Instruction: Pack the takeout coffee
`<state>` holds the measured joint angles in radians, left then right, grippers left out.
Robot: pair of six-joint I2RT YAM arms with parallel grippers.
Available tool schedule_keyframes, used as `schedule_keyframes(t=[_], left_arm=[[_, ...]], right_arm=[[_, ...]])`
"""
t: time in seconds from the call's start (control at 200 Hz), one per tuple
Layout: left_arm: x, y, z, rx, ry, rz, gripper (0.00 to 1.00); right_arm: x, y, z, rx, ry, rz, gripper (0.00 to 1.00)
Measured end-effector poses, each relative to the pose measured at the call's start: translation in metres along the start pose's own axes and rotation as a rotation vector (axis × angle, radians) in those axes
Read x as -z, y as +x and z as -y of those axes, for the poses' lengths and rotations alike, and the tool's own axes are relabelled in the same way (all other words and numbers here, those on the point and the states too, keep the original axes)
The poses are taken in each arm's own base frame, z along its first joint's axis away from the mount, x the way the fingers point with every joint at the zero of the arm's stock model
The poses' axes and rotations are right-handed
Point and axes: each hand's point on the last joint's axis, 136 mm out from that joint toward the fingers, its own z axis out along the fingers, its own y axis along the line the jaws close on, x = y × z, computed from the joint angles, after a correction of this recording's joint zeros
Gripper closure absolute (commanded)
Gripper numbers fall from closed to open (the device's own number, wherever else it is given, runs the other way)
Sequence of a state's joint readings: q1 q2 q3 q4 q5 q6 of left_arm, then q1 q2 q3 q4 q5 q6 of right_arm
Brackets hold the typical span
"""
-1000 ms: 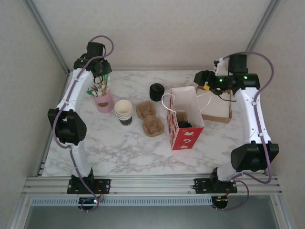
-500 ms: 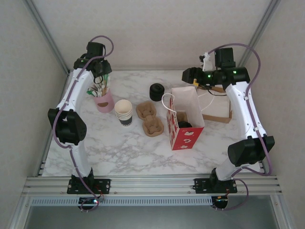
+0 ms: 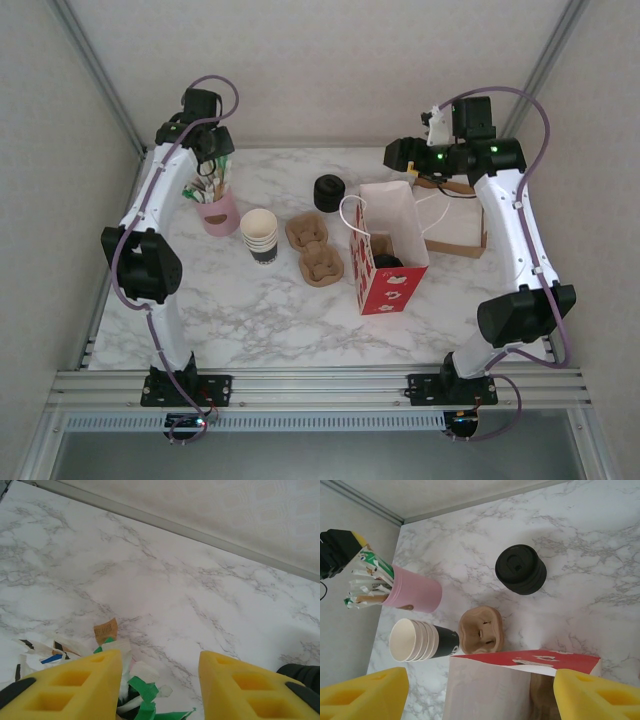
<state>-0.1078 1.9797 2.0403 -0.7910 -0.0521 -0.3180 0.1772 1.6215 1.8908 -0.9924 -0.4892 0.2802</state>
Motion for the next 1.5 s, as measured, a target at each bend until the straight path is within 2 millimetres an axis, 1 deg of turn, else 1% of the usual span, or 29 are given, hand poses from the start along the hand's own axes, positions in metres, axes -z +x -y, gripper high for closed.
schedule_keyframes(t=[0.1, 0.305, 0.521, 0.681, 0.946, 1.132, 1.307, 1.497], left_arm=[[0.000, 0.000, 0.000, 0.000, -0.002, 0.001, 0.57], [-0.002, 0.001, 0.000, -0.001, -0.003, -0.004, 0.69], [-0.012, 0.007, -0.001, -0.005, -0.012, -0.023, 0.70], [-0.014, 0.008, -0.001, -0.005, -0.013, -0.027, 0.77], [-0.014, 0.008, -0.002, -0.005, -0.016, -0.026, 0.93], [-0.014, 0.007, -0.003, -0.006, -0.025, -0.023, 0.95], [-0.013, 0.008, -0.004, -0.007, -0.030, -0.026, 0.99], [0.001, 0.004, -0.004, -0.005, -0.024, -0.011, 1.00]], right_arm=[[-0.001, 0.000, 0.000, -0.001, 0.001, -0.003, 0.23], [-0.001, 0.001, 0.002, -0.005, 0.006, -0.008, 0.23], [-0.002, 0.001, 0.003, -0.007, 0.015, -0.010, 0.24], [-0.003, 0.001, 0.006, -0.010, 0.023, -0.012, 0.24], [-0.004, 0.001, 0.006, -0.010, 0.023, -0.013, 0.24], [-0.004, 0.001, 0.006, -0.010, 0.023, -0.013, 0.24], [-0.004, 0.001, 0.006, -0.010, 0.022, -0.013, 0.24], [-0.004, 0.001, 0.006, -0.011, 0.022, -0.013, 0.24]])
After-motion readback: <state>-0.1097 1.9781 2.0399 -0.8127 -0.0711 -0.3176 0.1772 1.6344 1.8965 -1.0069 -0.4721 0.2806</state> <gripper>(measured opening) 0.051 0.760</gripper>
